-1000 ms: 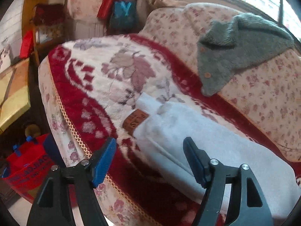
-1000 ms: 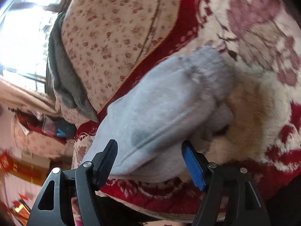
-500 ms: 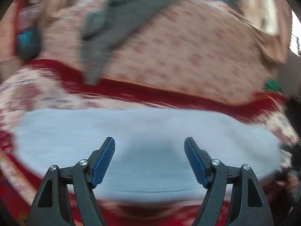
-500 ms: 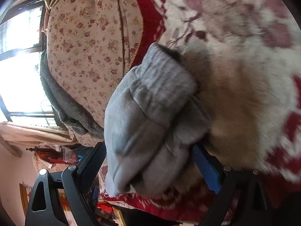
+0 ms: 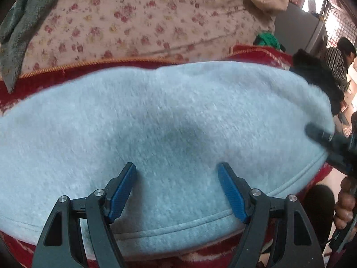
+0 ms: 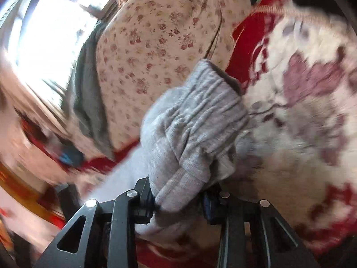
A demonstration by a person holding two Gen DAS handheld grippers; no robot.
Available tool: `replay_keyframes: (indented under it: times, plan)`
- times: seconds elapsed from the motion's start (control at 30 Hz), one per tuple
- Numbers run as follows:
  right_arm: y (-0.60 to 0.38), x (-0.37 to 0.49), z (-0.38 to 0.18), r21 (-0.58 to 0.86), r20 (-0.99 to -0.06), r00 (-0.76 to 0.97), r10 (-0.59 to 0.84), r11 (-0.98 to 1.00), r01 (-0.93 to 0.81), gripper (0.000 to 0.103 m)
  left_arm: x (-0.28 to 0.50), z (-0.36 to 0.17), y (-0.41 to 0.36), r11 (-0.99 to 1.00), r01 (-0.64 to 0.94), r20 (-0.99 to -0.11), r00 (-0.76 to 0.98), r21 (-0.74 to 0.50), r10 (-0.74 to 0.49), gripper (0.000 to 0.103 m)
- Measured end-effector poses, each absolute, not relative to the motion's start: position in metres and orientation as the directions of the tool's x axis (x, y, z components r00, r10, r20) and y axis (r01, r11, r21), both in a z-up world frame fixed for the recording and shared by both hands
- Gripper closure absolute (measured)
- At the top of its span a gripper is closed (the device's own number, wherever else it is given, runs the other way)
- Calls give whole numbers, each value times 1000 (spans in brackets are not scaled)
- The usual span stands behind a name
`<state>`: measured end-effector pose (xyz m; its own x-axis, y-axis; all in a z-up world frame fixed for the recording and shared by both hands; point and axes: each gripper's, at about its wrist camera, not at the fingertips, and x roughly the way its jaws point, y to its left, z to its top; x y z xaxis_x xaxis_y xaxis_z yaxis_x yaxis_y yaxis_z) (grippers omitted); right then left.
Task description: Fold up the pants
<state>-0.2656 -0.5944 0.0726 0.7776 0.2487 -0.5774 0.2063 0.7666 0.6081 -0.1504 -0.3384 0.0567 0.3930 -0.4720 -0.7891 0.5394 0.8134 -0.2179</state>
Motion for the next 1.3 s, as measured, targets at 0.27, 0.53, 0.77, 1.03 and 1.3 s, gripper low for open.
replay_keyframes:
  times: [0.27, 0.53, 0.77, 1.03, 1.3]
  plan:
    - [-618, -270, 15, 541, -750, 642, 158, 706, 458, 32, -155, 54, -326, 808, 548, -789, 391, -215, -474, 27]
    - [-628, -284, 84, 350, -718, 685, -121, 788, 506, 28, -142, 63, -284, 867, 462, -771, 478, -188, -422, 27]
    - [-566, -219, 110, 367, -659, 749, 70, 899, 239, 23, -121, 72, -256, 914, 378, -758, 552, -144, -348, 26]
    - [-490, -96, 74, 319, -747, 641, 179, 941, 109, 23, -104, 60, -228, 941, 308, -784, 544, -144, -298, 26]
    - [-479, -36, 15, 152, -855, 516, 40, 973, 175, 23, -106, 44, -221, 938, 318, -797, 527, -137, -295, 26]
